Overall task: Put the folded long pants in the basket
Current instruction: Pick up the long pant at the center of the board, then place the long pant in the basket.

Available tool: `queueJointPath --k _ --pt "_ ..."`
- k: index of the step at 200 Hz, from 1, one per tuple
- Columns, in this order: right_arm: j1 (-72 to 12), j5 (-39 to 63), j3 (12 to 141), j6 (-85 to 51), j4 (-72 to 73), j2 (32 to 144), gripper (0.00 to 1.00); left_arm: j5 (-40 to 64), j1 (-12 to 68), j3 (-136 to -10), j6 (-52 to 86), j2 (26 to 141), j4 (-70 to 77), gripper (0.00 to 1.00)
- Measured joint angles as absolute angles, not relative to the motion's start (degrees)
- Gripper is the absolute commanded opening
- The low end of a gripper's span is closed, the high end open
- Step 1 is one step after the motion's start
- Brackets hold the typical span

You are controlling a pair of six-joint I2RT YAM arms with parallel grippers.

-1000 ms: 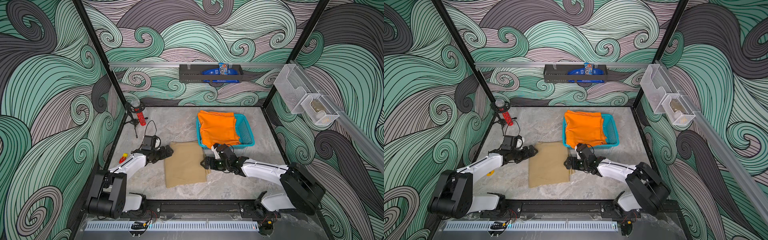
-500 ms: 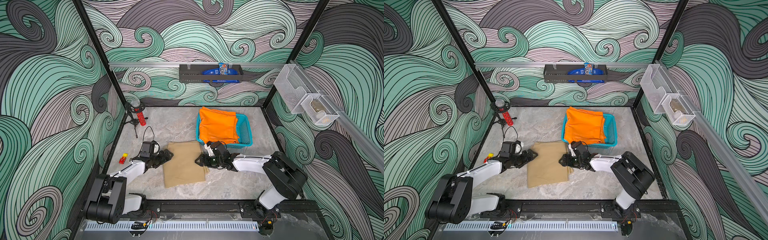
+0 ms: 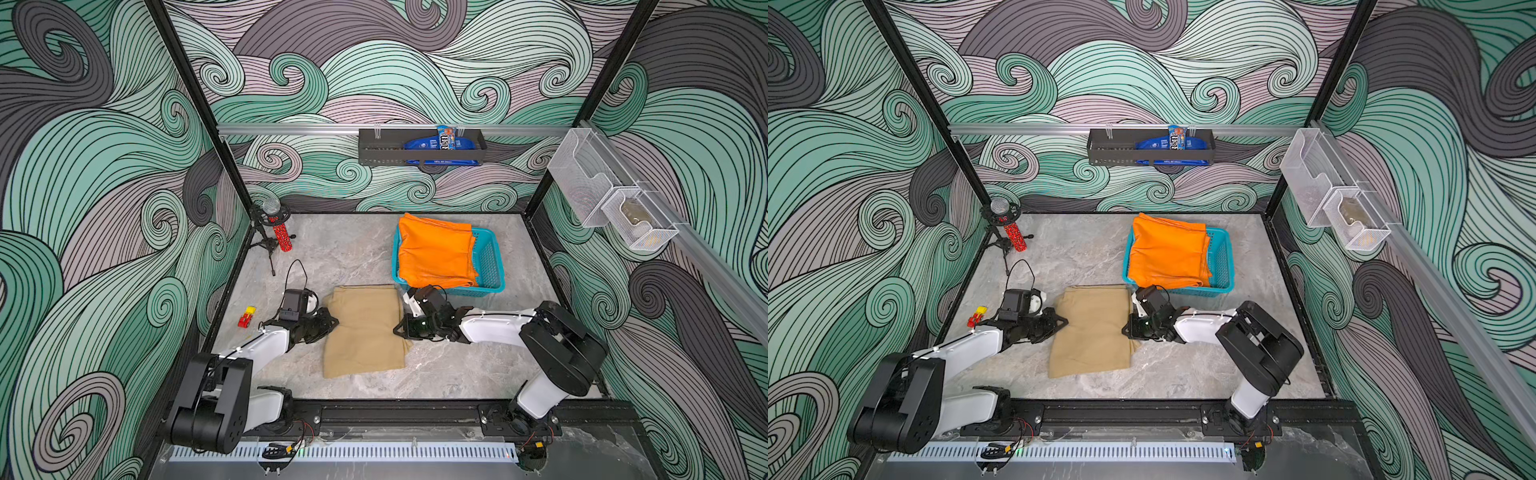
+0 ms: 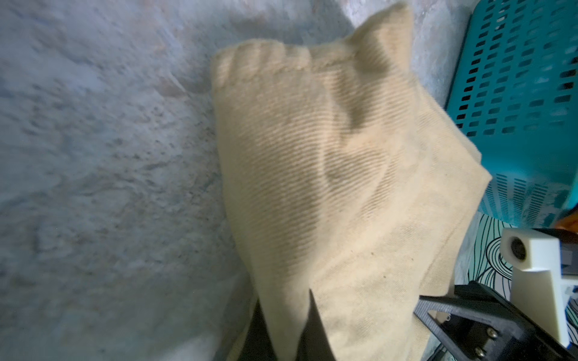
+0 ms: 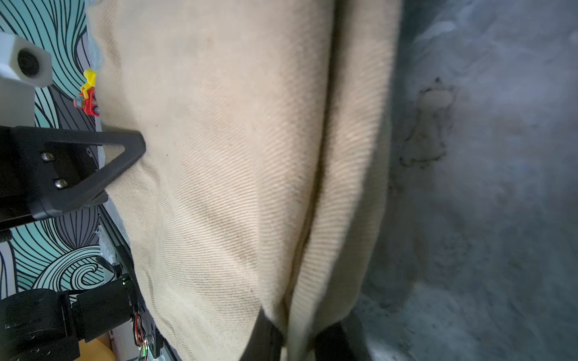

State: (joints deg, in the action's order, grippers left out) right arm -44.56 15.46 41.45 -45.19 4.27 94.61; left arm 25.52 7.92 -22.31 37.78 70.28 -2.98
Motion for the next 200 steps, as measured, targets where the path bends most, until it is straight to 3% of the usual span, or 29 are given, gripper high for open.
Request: queueJointPath --k 78,158,200 --pt "-48.3 14.8 44.9 -45.7 -0.2 82.0 0.0 27.3 8.1 -25.5 38.3 51.0 -12.9 0.0" --pt "-47.9 12.1 59.3 -40.4 -9.5 77.5 0.0 31.2 9.0 -45.2 42.2 55.2 -14.0 0.0" --pt "-42.2 12.6 63.1 -37.0 -13.3 75.5 0.0 31.5 12.4 -53.3 44.6 61.9 -9.8 0.0"
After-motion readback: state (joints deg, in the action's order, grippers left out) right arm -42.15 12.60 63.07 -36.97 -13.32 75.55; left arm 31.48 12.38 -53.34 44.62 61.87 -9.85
